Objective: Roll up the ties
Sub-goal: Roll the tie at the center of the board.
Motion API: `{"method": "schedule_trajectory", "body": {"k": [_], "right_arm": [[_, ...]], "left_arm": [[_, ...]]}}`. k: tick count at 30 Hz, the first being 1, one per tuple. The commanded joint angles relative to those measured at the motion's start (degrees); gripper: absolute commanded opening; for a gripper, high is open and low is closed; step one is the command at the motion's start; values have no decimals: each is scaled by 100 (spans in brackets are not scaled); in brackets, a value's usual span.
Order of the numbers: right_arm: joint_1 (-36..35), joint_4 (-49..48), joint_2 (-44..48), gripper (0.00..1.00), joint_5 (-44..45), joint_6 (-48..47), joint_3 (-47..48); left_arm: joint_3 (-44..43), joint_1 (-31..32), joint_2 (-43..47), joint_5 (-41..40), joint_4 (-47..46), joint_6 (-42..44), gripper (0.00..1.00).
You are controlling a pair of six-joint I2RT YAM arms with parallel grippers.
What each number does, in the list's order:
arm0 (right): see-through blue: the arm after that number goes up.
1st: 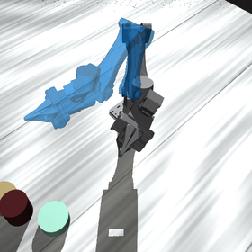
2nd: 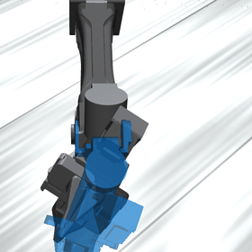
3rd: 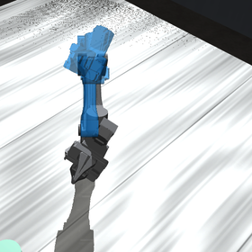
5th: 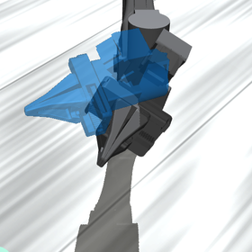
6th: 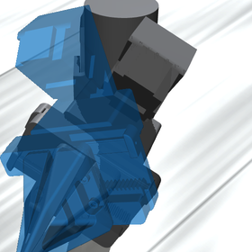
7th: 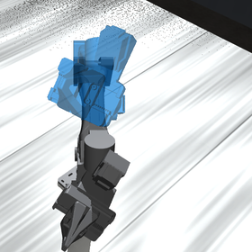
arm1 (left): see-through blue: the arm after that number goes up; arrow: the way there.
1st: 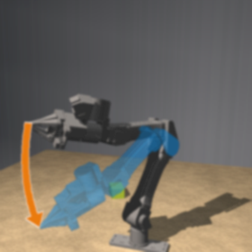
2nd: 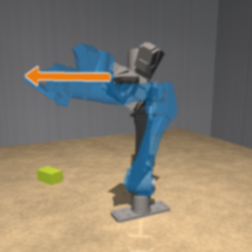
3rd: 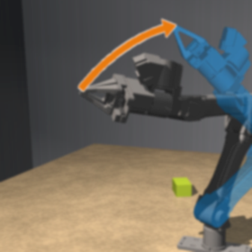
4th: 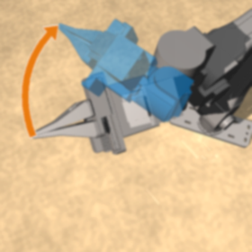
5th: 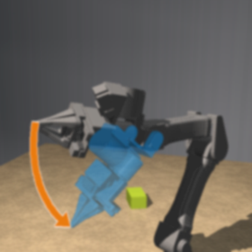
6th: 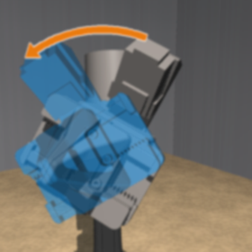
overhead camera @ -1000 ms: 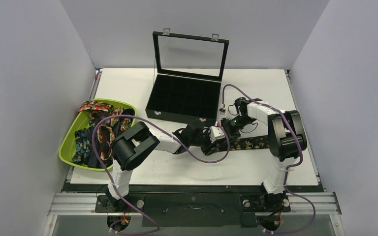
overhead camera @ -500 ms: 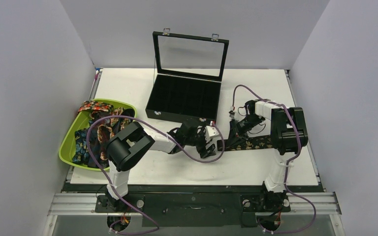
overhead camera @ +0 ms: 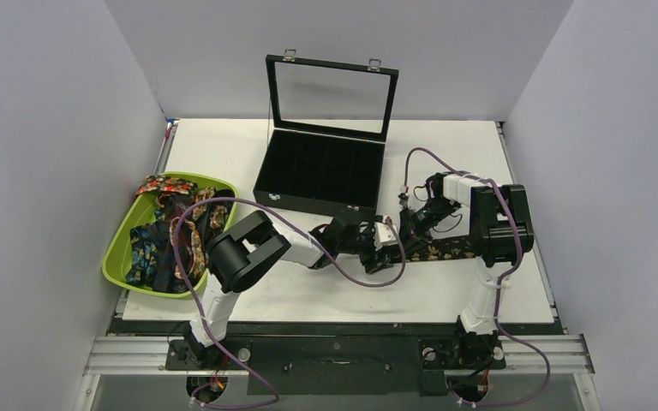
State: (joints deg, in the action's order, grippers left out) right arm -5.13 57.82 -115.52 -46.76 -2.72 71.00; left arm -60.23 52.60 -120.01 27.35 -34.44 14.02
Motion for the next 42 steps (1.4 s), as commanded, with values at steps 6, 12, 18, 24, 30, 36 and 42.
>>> {"method": "schedule_trajectory", "body": {"k": [6, 12, 18, 24, 30, 36, 42], "right_arm": [[-49, -524, -85, 1, 795, -381, -7], [-16, -469, 503, 35, 5, -97, 671], [147, -39, 733, 45, 68, -304, 1358], [-127, -68, 875, 46, -410, -289, 717], [-621, -84, 907, 46, -229, -386, 254], [-766, -437, 859, 43, -61, -291, -145], [-757, -518, 595, 22, 132, -431, -315]], "left_arm": [[-5, 28, -50, -4, 625, 564, 33], [457, -6, 446, -24, 1229, -54, 21], [590, -2, 616, -23, 1493, -304, 19], [376, -21, 575, -87, 1908, -610, 20], [169, -19, 546, -322, 2181, -750, 20], [140, -22, 558, -419, 2315, -571, 20], [109, -49, 556, -450, 2394, -446, 21]]}}
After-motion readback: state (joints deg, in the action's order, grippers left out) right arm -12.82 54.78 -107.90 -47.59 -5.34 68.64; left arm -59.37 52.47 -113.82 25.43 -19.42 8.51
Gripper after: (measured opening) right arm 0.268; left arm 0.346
